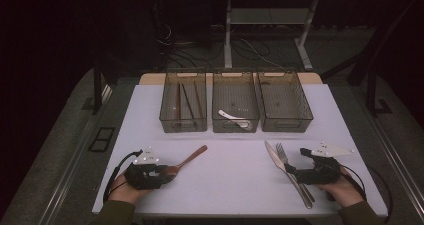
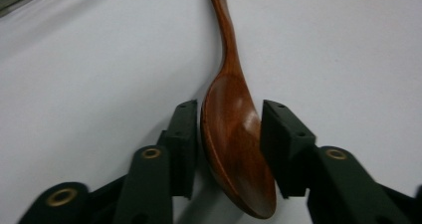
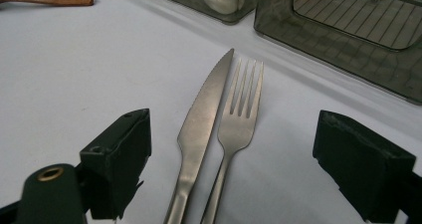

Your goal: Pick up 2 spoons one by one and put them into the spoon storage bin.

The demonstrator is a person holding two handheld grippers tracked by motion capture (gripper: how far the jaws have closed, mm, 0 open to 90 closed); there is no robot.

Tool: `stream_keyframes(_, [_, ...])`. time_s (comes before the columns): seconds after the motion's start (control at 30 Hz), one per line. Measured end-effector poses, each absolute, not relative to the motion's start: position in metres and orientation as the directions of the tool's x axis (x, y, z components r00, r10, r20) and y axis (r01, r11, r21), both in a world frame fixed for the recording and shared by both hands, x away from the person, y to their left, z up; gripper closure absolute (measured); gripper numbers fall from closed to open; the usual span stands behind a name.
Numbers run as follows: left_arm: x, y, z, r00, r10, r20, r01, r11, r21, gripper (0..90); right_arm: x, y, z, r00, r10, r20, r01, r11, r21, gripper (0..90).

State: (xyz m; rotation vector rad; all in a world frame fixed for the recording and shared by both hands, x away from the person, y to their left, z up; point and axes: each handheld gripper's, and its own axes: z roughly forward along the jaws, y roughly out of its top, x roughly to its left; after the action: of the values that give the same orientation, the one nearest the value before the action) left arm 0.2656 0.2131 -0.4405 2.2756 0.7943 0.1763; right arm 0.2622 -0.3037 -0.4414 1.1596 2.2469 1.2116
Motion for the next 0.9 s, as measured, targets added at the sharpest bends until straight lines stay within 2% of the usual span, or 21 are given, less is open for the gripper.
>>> stream_keyframes(0.33, [0.2656,0.2071,-0.4360,0.810,0.579,-0.095,0.486,-0.572,0.661,78.6,0.2622,-0.3033,-0.4417,-0.611,0.787,0.080,0.501,0.307,0.809,15.6])
stream_keyframes(0.9, [0.2646,0.2056,-0.4304,0.807,0.585,-0.077,0.474,-0.565,0.676,80.4,0.2615,-0.3023,-0.4412,-0.615,0.782,0.099,0.507,0.296,0.809,15.5])
